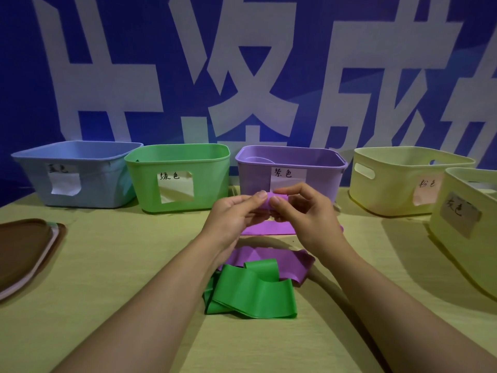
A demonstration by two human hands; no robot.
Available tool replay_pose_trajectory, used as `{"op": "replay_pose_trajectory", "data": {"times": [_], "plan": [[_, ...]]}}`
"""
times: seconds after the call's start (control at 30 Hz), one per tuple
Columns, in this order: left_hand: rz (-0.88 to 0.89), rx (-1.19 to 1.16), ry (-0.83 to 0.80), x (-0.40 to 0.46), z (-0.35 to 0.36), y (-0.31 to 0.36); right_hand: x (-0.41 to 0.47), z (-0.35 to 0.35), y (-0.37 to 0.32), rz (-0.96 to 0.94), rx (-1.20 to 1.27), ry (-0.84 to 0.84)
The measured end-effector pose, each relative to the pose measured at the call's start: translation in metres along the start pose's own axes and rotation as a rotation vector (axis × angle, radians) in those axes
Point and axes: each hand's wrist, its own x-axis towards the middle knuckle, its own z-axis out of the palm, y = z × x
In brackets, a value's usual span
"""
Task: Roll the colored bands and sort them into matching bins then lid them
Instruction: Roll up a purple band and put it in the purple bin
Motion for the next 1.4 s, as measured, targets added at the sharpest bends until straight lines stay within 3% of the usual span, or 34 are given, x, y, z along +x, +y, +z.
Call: {"op": "replay_pose_trajectory", "data": {"times": [0.13, 0.27, 0.63, 0.83, 1.07, 1.4], "plan": [[0.002, -0.027, -0.009, 0.0, -0.002, 0.003, 0.0, 0.006, 0.004, 0.09, 0.093, 0.013], [0.046, -0.121, -0.028, -0.001, 0.002, 0.002, 0.002, 0.008, 0.002, 0.297, 0.42, 0.063], [0.07, -0.209, -0.053, -0.008, 0.014, 0.002, 0.002, 0.007, -0.01, 0.296, 0.731, 0.108], [0.064, -0.033, -0.049, -0.009, 0.013, 0.004, 0.002, 0.01, -0.001, 0.242, 0.494, 0.17], [-0.011, -0.224, -0.064, -0.006, 0.012, 0.0, 0.003, 0.01, -0.004, 0.27, 0.505, 0.115], [-0.013, -0.096, -0.105, -0.006, 0.01, -0.005, 0.005, 0.009, 0.001, 0.218, 0.3, 0.151]]}}
